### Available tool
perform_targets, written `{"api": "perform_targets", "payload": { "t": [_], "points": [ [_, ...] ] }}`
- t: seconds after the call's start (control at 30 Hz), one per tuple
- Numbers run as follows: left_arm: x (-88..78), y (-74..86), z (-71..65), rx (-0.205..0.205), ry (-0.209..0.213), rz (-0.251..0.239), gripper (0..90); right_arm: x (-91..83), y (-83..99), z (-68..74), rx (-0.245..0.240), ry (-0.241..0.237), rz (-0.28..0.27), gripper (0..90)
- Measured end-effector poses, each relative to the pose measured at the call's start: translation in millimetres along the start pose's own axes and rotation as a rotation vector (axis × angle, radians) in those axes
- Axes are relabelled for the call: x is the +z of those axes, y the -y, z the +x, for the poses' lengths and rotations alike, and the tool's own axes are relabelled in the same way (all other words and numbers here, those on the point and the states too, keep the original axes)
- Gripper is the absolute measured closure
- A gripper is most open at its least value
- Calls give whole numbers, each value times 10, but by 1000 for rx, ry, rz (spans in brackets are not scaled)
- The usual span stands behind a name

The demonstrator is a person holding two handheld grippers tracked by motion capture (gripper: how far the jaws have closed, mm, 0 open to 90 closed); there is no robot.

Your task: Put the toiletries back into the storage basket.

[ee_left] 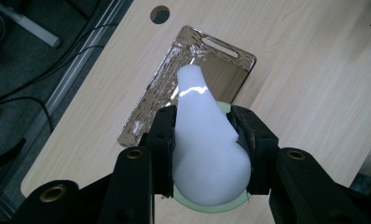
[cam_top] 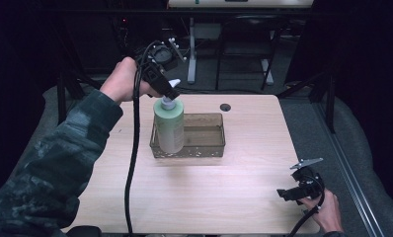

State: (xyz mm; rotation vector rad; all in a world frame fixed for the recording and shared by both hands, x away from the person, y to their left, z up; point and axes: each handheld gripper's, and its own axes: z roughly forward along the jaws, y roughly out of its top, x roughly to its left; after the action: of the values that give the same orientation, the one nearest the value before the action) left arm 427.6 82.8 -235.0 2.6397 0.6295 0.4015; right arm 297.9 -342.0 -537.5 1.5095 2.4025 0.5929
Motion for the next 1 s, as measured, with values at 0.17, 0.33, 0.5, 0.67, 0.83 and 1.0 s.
{"api": "perform_targets", "payload": {
  "t": [0.17, 0.33, 0.5, 0.67, 0.83, 1.0],
  "points": [
    [30, -5, 67, -18, -4, 1, 627, -9, 1, 9, -3, -4, -1, 32],
    [44, -40, 125, -32, -7, 11, 627, -20, 5, -11, 1, 2, -6, 32],
    [50, -55, 166, -36, -20, 17, 627, -52, 11, -15, -2, 8, -14, 32],
    [73, -89, 232, -60, -29, 29, 627, -53, 11, 1, -3, 7, -13, 32],
    [77, -120, 313, -75, -36, 31, 627, -32, -8, 9, -4, -3, -19, 33],
    [101, -90, 376, -102, -41, 30, 627, 0, -19, 47, -10, -7, -6, 32]
  ]
}}
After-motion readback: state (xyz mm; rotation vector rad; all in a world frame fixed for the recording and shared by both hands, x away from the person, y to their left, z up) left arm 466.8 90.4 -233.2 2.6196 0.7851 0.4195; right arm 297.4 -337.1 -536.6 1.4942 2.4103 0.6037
